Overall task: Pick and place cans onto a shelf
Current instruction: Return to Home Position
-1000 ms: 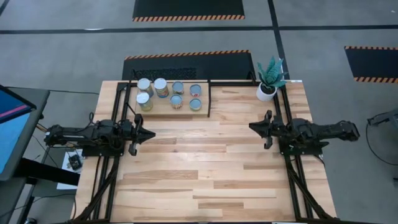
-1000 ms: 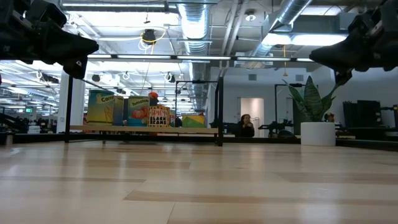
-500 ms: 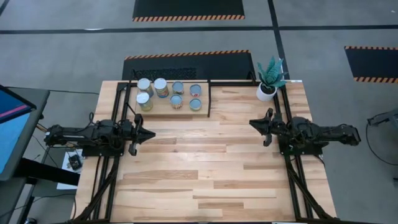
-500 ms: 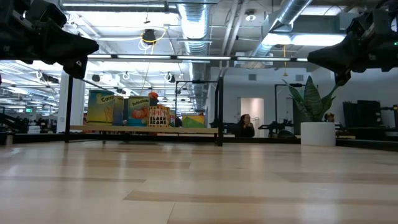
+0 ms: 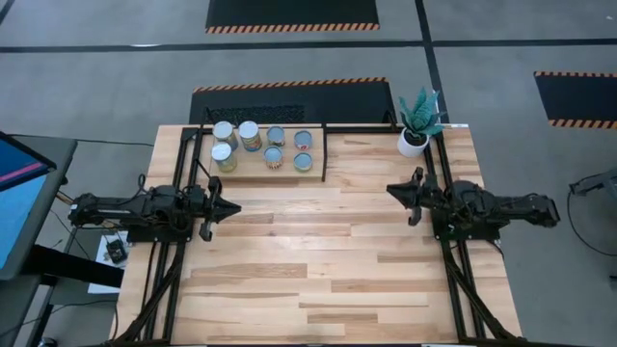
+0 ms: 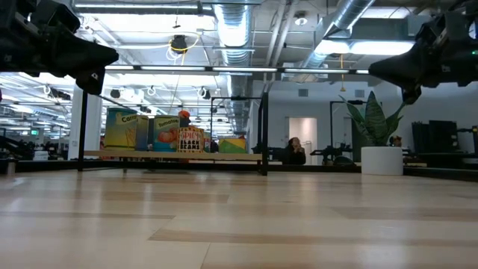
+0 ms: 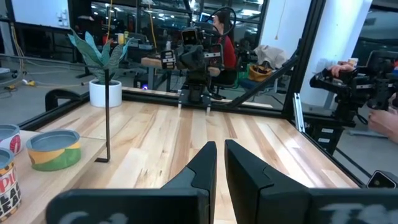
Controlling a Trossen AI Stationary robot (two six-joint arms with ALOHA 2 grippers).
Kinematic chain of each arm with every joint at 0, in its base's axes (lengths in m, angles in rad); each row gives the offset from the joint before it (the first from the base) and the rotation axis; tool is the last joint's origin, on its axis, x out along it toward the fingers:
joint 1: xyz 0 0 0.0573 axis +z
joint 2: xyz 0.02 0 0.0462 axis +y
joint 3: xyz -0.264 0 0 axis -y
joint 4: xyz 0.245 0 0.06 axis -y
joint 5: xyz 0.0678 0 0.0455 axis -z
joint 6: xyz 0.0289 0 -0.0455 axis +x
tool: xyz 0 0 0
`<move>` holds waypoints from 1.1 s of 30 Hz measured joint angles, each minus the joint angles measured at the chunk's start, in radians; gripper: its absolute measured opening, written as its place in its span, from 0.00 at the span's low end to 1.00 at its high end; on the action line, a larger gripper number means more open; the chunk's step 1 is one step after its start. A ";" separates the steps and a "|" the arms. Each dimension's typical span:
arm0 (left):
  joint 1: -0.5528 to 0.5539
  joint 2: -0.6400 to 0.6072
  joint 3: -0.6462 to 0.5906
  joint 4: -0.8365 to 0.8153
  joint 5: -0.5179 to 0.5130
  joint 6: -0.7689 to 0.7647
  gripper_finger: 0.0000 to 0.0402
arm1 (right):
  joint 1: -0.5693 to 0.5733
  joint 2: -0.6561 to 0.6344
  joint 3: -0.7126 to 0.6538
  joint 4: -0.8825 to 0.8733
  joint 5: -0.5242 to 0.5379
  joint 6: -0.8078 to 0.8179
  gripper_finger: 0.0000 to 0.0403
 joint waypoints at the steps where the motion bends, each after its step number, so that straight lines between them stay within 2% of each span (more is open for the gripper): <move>1: 0.000 0.000 0.000 0.000 0.000 -0.001 0.06 | -0.005 0.000 0.000 -0.001 0.000 0.004 0.17; 3: 0.000 0.000 0.000 0.000 0.000 0.000 0.06 | -0.016 0.000 0.000 -0.001 -0.053 -0.059 0.17; 6: 0.000 0.000 0.000 0.000 0.000 -0.001 0.06 | -0.019 0.000 0.000 -0.003 -0.294 -0.176 0.17; 7: 0.000 0.000 0.000 0.000 0.000 -0.002 0.06 | -0.019 -0.001 0.000 -0.006 -0.342 -0.195 0.17; 9: 0.000 0.000 0.000 0.000 0.000 -0.004 0.06 | -0.019 0.000 0.000 -0.021 -0.329 -0.187 0.17; 11: 0.000 0.000 0.000 0.000 0.000 0.003 0.06 | -0.020 0.000 0.000 -0.035 -0.258 -0.147 0.17; 18: 0.000 0.000 0.000 0.000 0.000 -0.001 0.06 | -0.013 0.000 0.000 -0.038 -0.266 -0.183 0.17; 24: 0.000 0.000 0.000 0.000 0.000 0.000 0.06 | -0.015 0.000 0.000 -0.033 -0.265 -0.123 0.17; 33: 0.000 0.000 0.000 0.000 0.000 -0.001 0.06 | -0.013 0.000 0.000 -0.027 -0.265 -0.123 0.17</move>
